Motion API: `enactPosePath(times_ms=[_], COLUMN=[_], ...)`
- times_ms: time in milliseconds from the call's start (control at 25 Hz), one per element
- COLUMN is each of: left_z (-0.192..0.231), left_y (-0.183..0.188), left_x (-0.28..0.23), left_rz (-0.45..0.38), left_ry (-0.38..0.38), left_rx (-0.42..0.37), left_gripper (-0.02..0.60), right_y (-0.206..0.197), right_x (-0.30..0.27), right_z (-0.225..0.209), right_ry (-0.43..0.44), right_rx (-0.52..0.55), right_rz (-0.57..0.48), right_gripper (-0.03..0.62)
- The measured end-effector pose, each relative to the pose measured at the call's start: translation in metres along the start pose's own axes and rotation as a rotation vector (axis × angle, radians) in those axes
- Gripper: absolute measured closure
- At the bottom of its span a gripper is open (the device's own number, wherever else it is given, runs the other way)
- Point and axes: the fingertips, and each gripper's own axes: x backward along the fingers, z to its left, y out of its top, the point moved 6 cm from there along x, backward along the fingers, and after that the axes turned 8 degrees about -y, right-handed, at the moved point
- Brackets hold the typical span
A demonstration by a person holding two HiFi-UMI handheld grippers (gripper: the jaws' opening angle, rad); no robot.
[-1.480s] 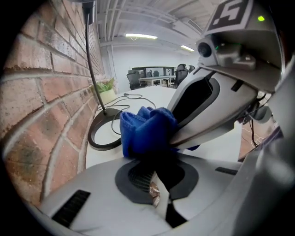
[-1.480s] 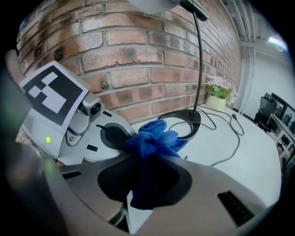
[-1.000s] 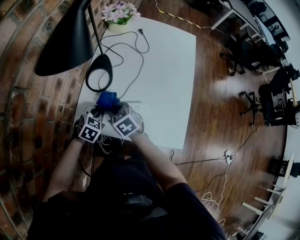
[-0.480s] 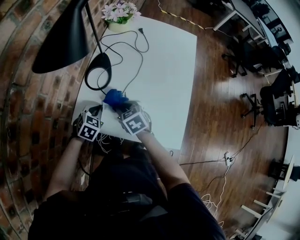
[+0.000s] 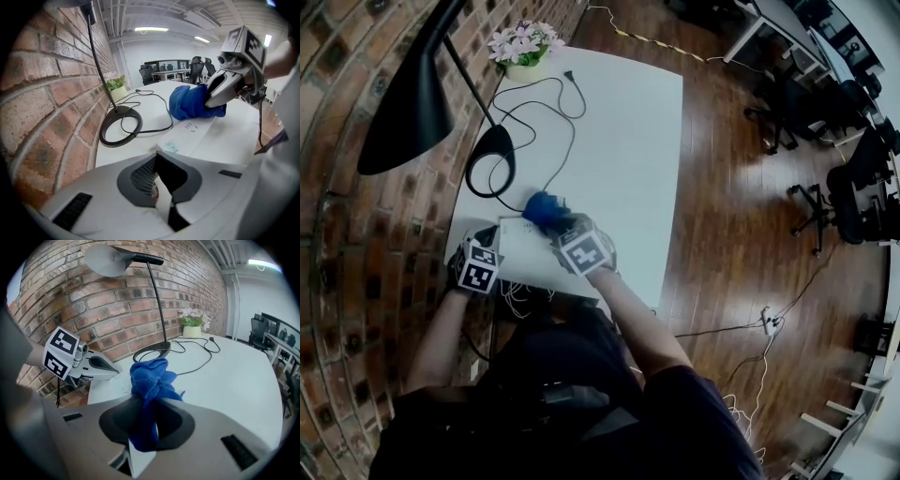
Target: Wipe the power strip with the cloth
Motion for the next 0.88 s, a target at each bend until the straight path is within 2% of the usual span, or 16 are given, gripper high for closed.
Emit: enactPosePath(times_ms=[480,680,880], left_z=[-0.002,-0.006,-0.005], left_y=[-0.002,0.001,0.003], left_x=[-0.001,0.0,-0.003], left_rz=[0.102,0.137,0.144], left_ry=[0.063,0.087,0.11], left_rx=[-0.002,-0.005,-0.025], left_gripper=[0.575,0.575,0.574], right_y=[-0.028,-0.066,-0.088], right_x=[0.027,0.039,0.054], right_z=[-0.042,-0.075,-0.088], right_ry=[-0.007,-0.064,-0.069], right_rx=[-0.043,-0.022,-0.1], right_rz=[0.002,0.139,0.134], right_gripper=[0.513,0.517,0.517])
